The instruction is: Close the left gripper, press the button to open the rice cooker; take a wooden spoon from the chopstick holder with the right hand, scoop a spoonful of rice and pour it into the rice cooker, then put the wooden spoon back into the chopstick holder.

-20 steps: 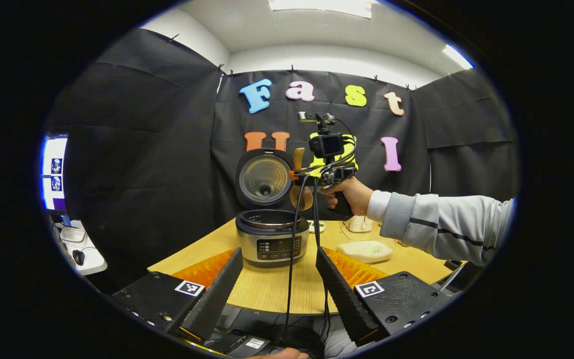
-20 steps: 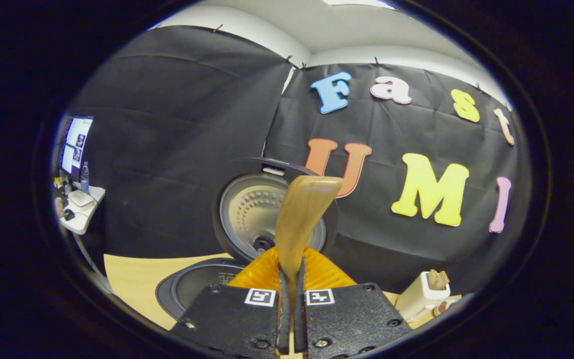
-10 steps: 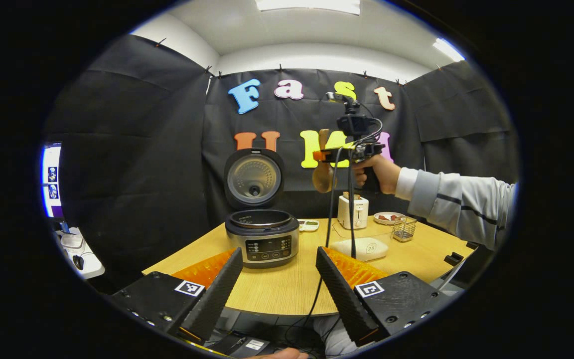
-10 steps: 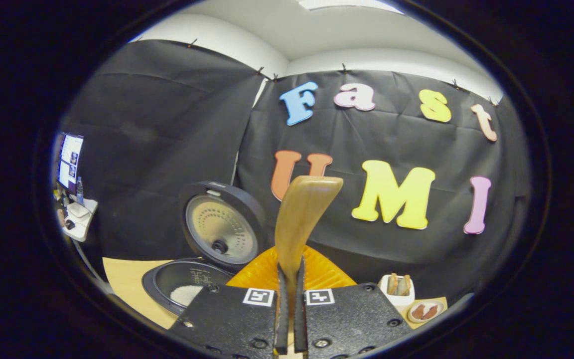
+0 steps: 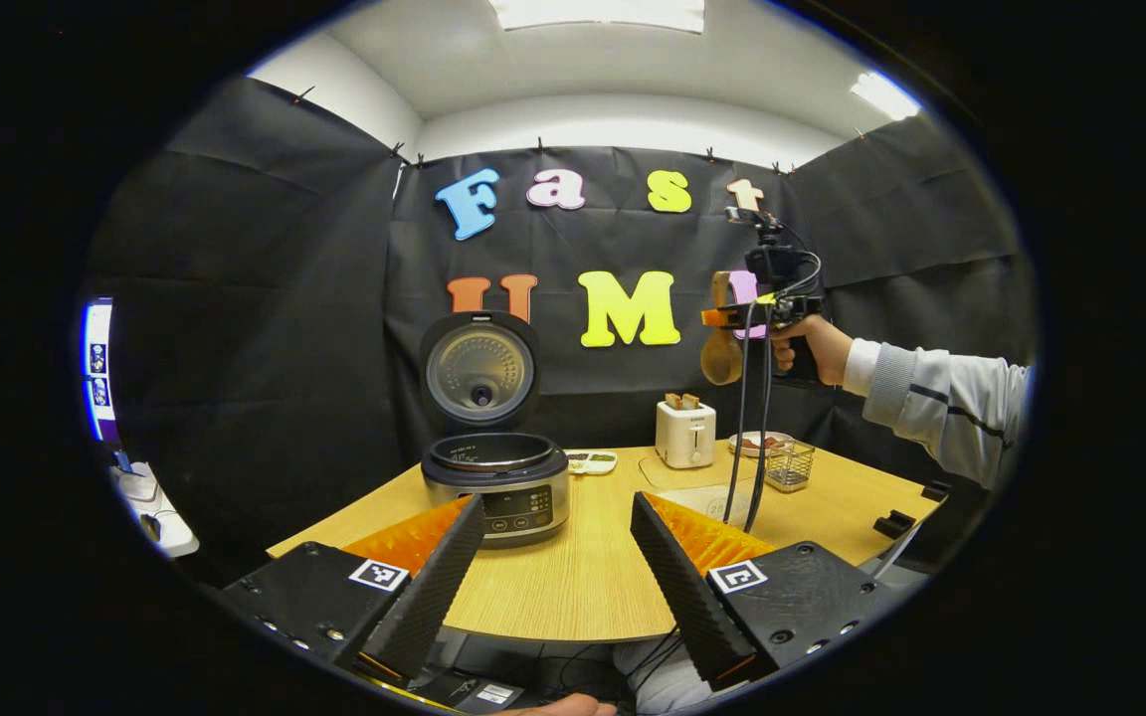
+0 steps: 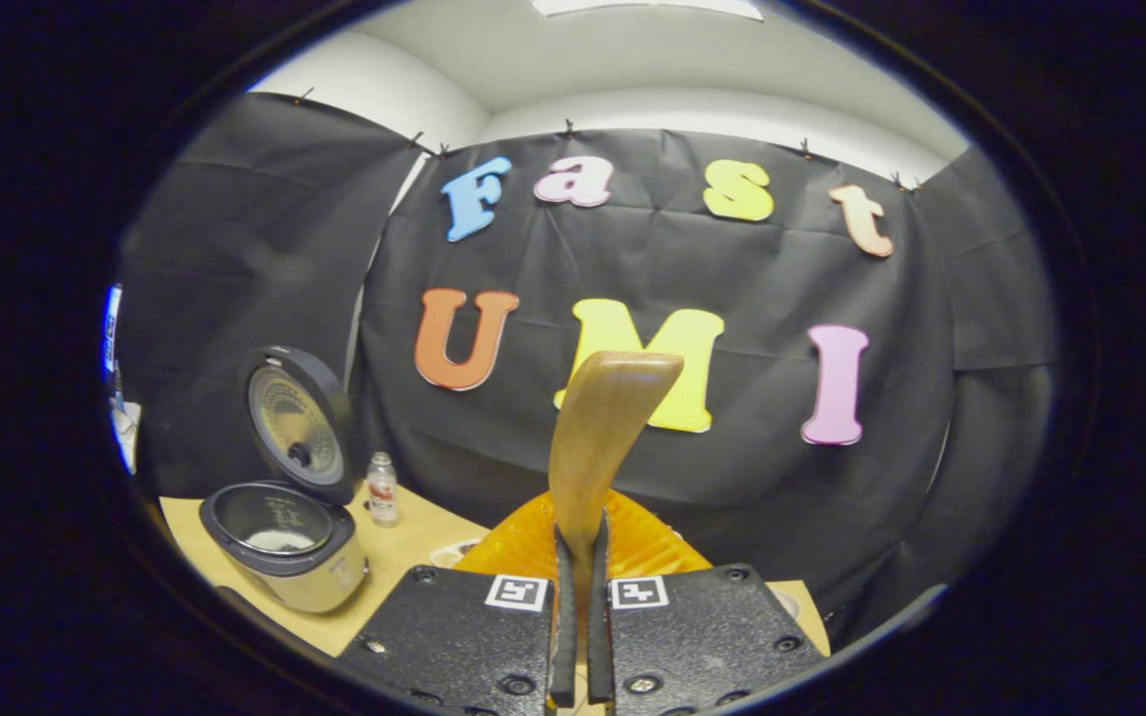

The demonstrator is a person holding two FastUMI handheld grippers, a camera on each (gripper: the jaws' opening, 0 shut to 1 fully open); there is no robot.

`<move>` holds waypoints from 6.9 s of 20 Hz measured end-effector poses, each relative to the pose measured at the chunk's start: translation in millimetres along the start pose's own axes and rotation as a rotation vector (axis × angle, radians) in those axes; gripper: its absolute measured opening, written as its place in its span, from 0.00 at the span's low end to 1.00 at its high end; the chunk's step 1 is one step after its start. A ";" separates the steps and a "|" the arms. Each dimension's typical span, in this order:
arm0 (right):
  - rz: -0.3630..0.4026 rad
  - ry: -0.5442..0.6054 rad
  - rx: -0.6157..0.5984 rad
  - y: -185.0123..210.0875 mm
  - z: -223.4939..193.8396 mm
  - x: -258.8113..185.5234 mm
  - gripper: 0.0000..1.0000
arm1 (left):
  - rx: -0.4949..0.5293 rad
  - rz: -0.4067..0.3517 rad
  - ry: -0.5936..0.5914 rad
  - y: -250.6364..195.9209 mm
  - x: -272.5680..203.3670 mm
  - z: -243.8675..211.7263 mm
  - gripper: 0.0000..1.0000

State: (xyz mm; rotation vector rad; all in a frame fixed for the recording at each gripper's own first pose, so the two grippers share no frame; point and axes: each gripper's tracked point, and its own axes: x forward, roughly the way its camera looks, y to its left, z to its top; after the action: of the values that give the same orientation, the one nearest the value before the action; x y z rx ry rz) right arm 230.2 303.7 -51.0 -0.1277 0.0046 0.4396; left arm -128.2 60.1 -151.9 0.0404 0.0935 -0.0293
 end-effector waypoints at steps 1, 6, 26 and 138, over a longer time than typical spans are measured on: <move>-0.020 -0.001 -0.004 -14.9 -3.8 -2.6 0.10 | -0.004 -0.002 -0.003 -4.3 0.1 0.9 0.94; -0.114 -0.029 0.028 -68.8 -25.0 -20.0 0.10 | -0.002 -0.009 -0.016 -22.5 7.3 7.9 0.94; -0.200 0.153 0.217 -134.4 -206.1 -24.3 0.14 | -0.103 -0.035 0.084 -64.5 48.7 -20.9 0.95; -0.039 0.017 0.388 -68.9 -141.2 -295.7 1.00 | -0.041 0.258 0.170 98.9 301.2 -45.2 0.97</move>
State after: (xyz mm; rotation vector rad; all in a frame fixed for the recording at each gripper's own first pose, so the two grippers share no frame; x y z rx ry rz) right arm -4.9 98.9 -173.2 0.2495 0.1031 0.3914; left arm 170.5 152.5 -221.2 0.0133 0.2581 0.2346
